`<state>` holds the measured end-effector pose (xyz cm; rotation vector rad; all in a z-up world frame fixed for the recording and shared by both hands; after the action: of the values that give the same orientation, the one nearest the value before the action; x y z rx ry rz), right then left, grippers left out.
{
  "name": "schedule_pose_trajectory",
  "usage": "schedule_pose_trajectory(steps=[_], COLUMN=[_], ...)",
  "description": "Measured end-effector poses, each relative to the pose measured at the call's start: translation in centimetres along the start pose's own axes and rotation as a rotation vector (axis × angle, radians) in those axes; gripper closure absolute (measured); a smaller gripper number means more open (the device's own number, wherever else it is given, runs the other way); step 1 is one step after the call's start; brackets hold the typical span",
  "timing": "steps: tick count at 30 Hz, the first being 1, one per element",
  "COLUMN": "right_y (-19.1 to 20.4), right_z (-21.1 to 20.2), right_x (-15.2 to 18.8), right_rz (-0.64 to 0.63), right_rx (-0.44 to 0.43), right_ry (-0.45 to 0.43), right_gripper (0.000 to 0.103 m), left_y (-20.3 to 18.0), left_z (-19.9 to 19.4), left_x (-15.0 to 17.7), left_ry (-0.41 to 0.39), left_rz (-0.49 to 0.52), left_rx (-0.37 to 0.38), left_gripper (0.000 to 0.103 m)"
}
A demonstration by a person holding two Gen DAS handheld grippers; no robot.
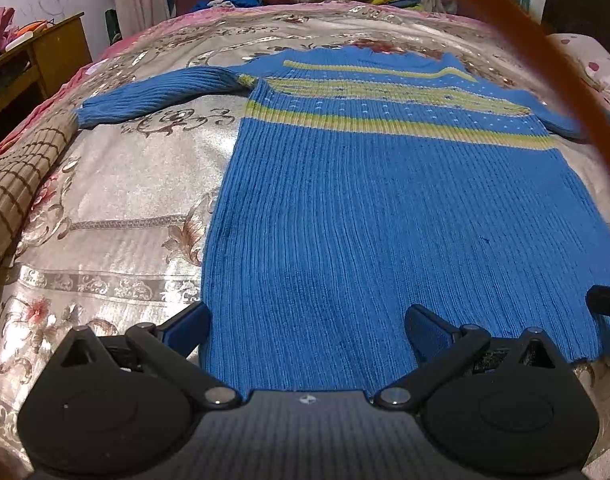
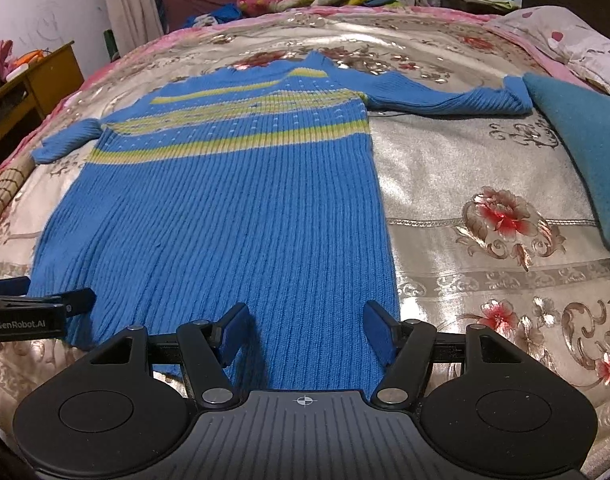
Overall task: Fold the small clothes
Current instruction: 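Move the right gripper to the sweater sleeve cuff by the teal towel and grasp it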
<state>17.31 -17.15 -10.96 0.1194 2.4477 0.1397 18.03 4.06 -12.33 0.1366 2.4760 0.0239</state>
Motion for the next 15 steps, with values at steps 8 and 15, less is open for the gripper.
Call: schedule_pose_trajectory(steps=[8, 15], right_y=[0.8, 0.0], right_z=[-0.9, -1.1], right_x=[-0.6, -1.5], right_rz=[-0.008, -0.001], right_rx=[-0.032, -0.014], right_ry=[-0.019, -0.039], right_gripper=[0.04, 0.041], left_y=[0.3, 1.3], left_z=[-1.0, -2.1], left_x=[-0.4, -2.3], left_ry=[0.038, -0.041], left_rz=[-0.016, 0.004], left_rx=[0.027, -0.005], left_gripper=[0.0, 0.0])
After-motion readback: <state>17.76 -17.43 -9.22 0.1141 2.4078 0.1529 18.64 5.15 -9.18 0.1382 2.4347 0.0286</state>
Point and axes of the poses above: each gripper's, at about its wrist camera, not at the fingertips, and z roughly the way its jaws point, y to its left, x to its underside, the point moved 9 cm from there along z, roughly the way its jaws point, and after that the axes turned 4 degrees about z, right-handed, at the moved point
